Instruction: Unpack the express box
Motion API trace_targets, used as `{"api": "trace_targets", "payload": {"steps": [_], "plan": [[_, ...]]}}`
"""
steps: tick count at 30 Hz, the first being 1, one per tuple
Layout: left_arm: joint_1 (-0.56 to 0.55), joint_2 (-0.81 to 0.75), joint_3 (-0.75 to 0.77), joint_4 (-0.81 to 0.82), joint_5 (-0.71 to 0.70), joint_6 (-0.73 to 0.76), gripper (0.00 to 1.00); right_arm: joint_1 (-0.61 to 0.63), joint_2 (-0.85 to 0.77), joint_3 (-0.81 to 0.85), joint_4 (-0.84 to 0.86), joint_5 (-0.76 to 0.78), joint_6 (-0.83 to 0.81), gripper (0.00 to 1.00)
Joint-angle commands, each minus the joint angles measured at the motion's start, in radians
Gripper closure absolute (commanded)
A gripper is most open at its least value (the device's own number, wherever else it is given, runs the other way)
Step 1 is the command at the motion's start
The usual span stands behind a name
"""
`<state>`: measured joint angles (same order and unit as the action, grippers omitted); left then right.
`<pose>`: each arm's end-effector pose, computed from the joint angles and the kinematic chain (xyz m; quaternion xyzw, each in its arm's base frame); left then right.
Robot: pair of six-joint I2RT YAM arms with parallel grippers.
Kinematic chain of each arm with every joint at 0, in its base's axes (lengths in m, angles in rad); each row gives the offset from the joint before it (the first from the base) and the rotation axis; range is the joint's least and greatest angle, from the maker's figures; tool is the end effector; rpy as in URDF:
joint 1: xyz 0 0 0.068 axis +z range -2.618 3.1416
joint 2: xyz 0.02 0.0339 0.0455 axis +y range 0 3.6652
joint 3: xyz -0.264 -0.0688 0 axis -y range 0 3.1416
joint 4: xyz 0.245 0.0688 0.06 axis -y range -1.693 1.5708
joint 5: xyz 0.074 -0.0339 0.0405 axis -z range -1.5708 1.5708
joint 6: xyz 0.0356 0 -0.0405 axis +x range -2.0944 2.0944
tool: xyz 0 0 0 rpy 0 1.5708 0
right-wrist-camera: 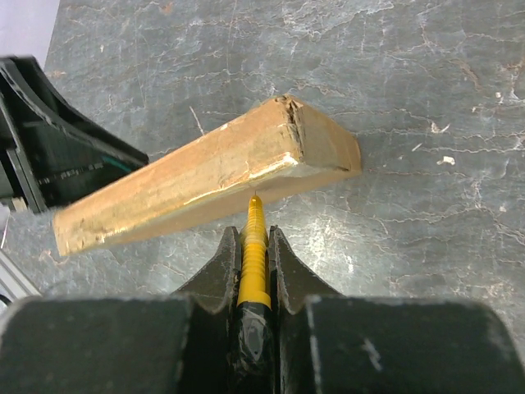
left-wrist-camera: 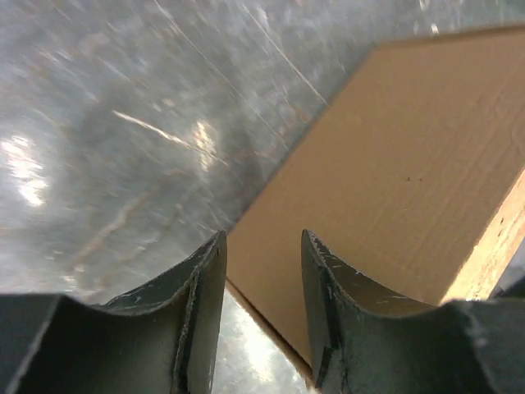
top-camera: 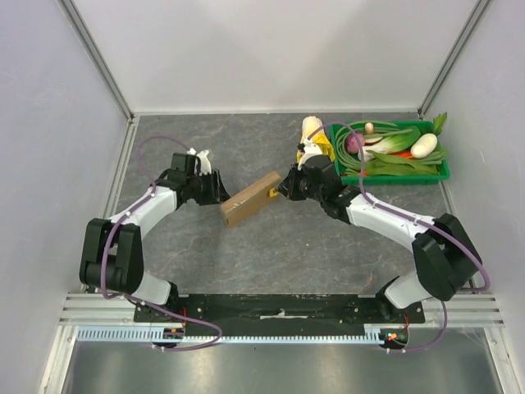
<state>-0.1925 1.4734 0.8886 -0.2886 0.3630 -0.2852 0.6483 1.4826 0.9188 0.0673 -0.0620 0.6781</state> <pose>0.2927 -0.0699 0.2088 0.0188 0.9262 -0.2443 0.2864 0.2635 0.2024 0.2441 -0.0031 0.8589 0.3359 0.3866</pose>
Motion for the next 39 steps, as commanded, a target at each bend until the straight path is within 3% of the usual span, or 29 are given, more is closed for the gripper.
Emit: {"api": "trace_targets", "payload": {"steps": [1, 9, 13, 20, 26, 30, 33, 36, 39], "plan": [[-0.004, 0.019, -0.053, 0.057, 0.251, -0.104, 0.53, 0.011, 0.036, 0.086, 0.046, 0.011, 0.005, 1.0], [-0.012, -0.019, -0.149, 0.169, 0.417, -0.222, 0.54, 0.027, 0.136, 0.193, 0.06, -0.016, -0.023, 1.0], [-0.031, -0.024, -0.188, 0.279, 0.445, -0.302, 0.53, 0.042, 0.198, 0.256, 0.06, -0.059, -0.043, 1.0], [-0.064, -0.018, -0.165, 0.385, 0.465, -0.318, 0.53, 0.051, 0.234, 0.288, 0.04, -0.111, -0.074, 1.0], [-0.064, -0.106, -0.137, 0.261, 0.289, -0.25, 0.54, 0.051, 0.217, 0.33, -0.02, -0.062, -0.118, 1.0], [-0.064, -0.232, -0.152, 0.197, 0.037, -0.2, 0.54, 0.051, 0.2, 0.368, -0.058, -0.018, -0.138, 1.0], [-0.064, -0.396, -0.23, 0.279, -0.089, -0.186, 0.47, 0.053, 0.17, 0.377, -0.093, 0.017, -0.147, 1.0], [-0.062, -0.488, -0.26, 0.364, -0.131, -0.135, 0.31, 0.051, 0.128, 0.376, -0.121, 0.05, -0.163, 1.0], [-0.062, -0.467, -0.205, 0.368, -0.122, -0.065, 0.08, 0.053, 0.071, 0.367, -0.155, 0.056, -0.176, 1.0]]}}
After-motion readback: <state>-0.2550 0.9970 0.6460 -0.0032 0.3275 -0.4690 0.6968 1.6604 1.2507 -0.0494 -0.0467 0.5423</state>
